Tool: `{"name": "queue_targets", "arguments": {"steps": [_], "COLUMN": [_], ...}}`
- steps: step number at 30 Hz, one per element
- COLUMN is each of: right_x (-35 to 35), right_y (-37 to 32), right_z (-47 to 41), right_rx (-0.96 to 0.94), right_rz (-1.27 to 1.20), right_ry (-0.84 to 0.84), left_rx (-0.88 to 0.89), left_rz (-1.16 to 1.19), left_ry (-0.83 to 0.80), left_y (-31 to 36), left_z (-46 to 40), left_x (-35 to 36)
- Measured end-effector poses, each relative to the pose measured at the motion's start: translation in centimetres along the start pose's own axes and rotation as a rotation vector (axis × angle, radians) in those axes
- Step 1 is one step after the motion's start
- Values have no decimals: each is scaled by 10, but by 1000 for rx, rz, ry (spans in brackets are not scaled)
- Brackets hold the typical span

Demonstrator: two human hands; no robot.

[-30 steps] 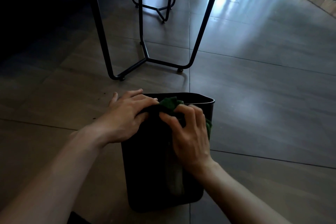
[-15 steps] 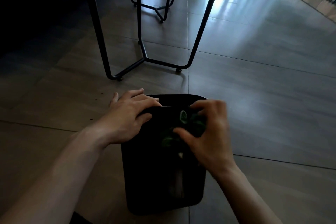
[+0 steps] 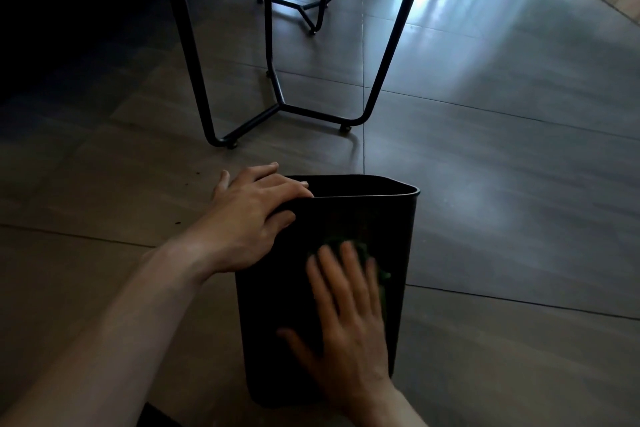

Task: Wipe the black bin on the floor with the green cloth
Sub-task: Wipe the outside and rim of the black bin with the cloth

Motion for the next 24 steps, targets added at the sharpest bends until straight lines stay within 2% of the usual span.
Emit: {"name": "queue_targets", "arguments": {"steps": [3,5,7,10,13,15,18,22,24], "right_x": [36,41,21,-32,-67,-67,-31,39,44], "right_y": [-31,-28,-13,33,69,67,33,-8,-6], "right_z": [46,61,40,-24,-66,-68,-27,75,92], "right_rx": [-465,-654,-642,-337,-62,-10,-156,-607,-705], "right_rz": [246,364,243,-96,-202,-234,-100,256,336], "right_ry": [-198,-270,-218,-47,119,167,119,-175,-292], "left_rx": [10,25,30,40,38,37,37,52,65], "left_rz": [7,6,1,-5,-12,-11,-8,-14,-5], "left_ry": [-4,-5,-8,-10,-10,-7,4,-18,-21], "left_y": [1,2,1,2,2,2,4,7,7], "left_z": [0,1,1,0,0,-1,-2,-2,0], "left_x": [2,2,3,4,2,2,2,4,5]}}
Point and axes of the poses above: each hand's wrist, its own z-axis away from the middle knuckle, its own x-axis out of the palm, y = z × x, the point moved 9 cm from there along -z, towards the middle knuckle, and after that the axes turned 8 degrees about -y, right-handed, at the moved point
